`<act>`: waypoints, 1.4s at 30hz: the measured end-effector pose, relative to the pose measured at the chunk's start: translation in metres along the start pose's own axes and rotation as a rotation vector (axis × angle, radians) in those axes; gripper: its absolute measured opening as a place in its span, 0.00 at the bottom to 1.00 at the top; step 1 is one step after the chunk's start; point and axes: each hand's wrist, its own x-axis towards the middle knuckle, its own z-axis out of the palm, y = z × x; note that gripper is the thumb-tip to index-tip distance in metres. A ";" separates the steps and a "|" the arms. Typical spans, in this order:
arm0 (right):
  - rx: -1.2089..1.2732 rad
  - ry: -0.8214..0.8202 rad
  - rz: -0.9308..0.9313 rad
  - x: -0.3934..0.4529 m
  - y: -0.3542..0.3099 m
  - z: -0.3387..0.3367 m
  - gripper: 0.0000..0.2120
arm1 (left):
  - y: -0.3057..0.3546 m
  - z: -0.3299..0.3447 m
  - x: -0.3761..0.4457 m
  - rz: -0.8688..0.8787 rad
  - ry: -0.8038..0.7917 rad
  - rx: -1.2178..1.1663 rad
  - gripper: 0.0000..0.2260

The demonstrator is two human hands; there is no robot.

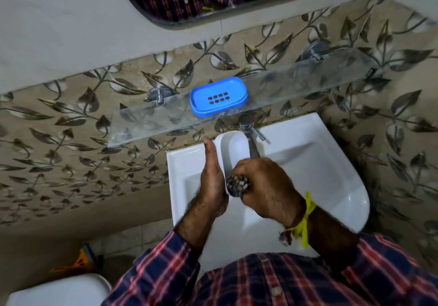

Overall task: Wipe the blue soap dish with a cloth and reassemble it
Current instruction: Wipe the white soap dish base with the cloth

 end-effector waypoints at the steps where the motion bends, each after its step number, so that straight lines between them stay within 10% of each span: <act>1: -0.061 -0.014 -0.012 -0.003 -0.001 0.000 0.06 | 0.001 0.001 -0.001 0.013 0.015 0.010 0.33; 23: 0.001 0.240 0.040 0.013 -0.003 0.001 0.04 | 0.006 0.009 -0.008 0.156 -0.047 0.001 0.33; 29: 0.104 0.547 0.099 0.026 -0.011 -0.008 0.09 | -0.009 0.018 -0.016 0.108 -0.153 -0.014 0.31; 36: -0.044 0.035 -0.060 0.006 0.002 -0.012 0.05 | -0.002 0.006 -0.009 0.166 -0.097 0.012 0.31; 42: 0.005 0.317 0.132 0.012 -0.007 -0.007 0.05 | 0.000 0.014 -0.013 0.170 -0.106 0.071 0.29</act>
